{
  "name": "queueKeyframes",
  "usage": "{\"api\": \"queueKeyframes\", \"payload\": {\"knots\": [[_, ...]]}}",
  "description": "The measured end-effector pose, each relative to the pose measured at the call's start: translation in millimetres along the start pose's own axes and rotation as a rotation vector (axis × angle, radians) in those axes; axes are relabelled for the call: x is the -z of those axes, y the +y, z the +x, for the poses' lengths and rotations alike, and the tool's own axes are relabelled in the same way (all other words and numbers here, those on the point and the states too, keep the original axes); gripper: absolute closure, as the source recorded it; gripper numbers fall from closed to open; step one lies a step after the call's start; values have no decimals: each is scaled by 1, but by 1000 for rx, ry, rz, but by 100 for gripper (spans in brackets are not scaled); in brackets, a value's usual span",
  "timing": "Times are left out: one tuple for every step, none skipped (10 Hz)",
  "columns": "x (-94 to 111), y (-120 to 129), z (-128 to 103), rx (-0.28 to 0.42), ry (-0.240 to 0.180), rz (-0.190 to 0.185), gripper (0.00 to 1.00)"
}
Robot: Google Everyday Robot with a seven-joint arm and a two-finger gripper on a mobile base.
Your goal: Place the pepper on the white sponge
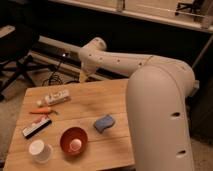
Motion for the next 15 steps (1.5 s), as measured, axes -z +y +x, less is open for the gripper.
{"api": "queueKeyframes", "payload": {"knots": [[-1, 32, -13, 84, -23, -27, 20], [-3, 51, -19, 127, -39, -47, 20], [-4, 74, -25, 167, -60, -74, 20], [-4, 109, -36, 223, -93, -120, 20], [-4, 129, -44, 257, -112, -145, 20], [-4, 145, -50, 288, -131, -166, 20], [-4, 173, -63, 353, -176, -202, 20], [-3, 187, -70, 389, -208, -218, 20], [-3, 199, -77, 421, -237, -233, 20], [-4, 212, -81, 454, -265, -251, 20], [-8, 223, -80, 479, -279, -266, 20], [-14, 231, -76, 496, -280, -280, 21], [-21, 236, -71, 505, -273, -288, 26], [-31, 238, -66, 511, -259, -291, 38], [-37, 237, -63, 516, -244, -289, 48]]}}
